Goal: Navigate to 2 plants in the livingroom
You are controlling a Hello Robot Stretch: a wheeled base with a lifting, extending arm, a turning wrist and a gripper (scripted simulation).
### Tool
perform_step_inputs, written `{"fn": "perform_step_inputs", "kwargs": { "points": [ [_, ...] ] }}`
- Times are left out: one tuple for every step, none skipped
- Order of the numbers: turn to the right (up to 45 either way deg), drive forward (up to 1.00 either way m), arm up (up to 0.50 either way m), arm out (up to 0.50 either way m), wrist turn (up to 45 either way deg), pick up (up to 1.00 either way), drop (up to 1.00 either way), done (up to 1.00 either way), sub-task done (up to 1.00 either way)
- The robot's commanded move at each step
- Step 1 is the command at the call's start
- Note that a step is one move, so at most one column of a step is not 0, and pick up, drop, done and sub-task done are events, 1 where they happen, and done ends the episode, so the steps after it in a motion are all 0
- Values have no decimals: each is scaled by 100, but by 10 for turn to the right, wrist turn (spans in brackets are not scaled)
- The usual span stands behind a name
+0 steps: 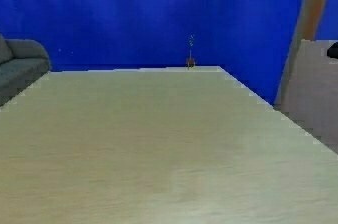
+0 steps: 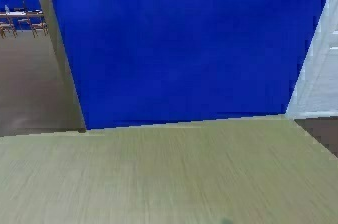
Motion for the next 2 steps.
{"fn": "perform_step_inputs", "kwargs": {
  "points": [
    [0,100,0,0,0,0,0,0,0],
    [0,100,0,0,0,0,0,0,0]
  ]
}}
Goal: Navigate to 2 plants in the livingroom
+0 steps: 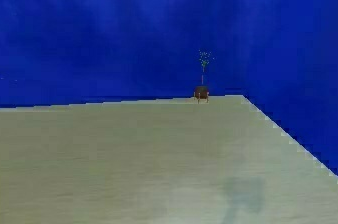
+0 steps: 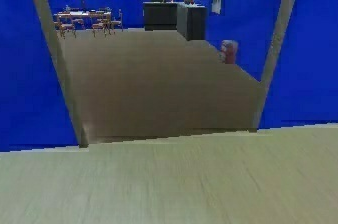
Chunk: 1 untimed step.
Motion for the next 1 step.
{"fn": "perform_step_inputs", "kwargs": {
  "points": [
    [0,100,0,0,0,0,0,0,0]
  ]
}}
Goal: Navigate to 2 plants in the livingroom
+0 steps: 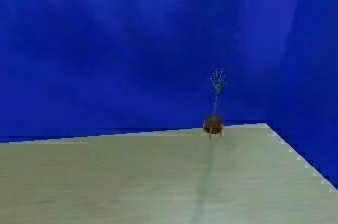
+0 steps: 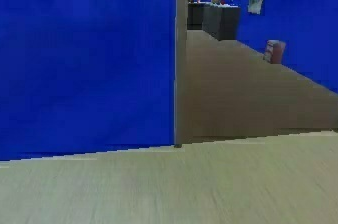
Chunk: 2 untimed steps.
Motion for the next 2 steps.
{"fn": "perform_step_inputs", "kwargs": {
  "points": [
    [0,100,0,0,0,0,0,0,0],
    [90,0,0,0,0,0,0,0,0]
  ]
}}
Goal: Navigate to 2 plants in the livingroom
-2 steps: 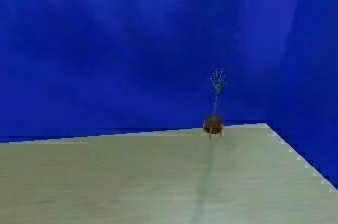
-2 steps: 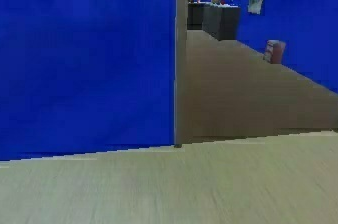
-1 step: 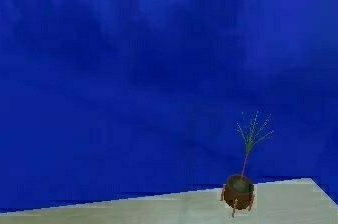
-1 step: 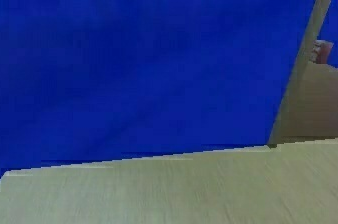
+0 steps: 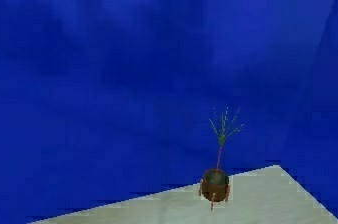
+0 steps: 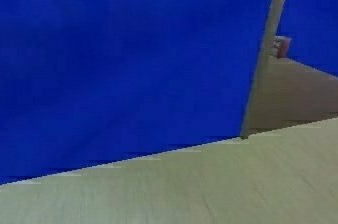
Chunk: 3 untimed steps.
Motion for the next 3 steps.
{"fn": "perform_step_inputs", "kwargs": {
  "points": [
    [0,35,0,0,0,0,0,0,0],
    [210,0,0,0,0,0,0,0,0],
    [0,0,0,0,0,0,0,100,0]
  ]
}}
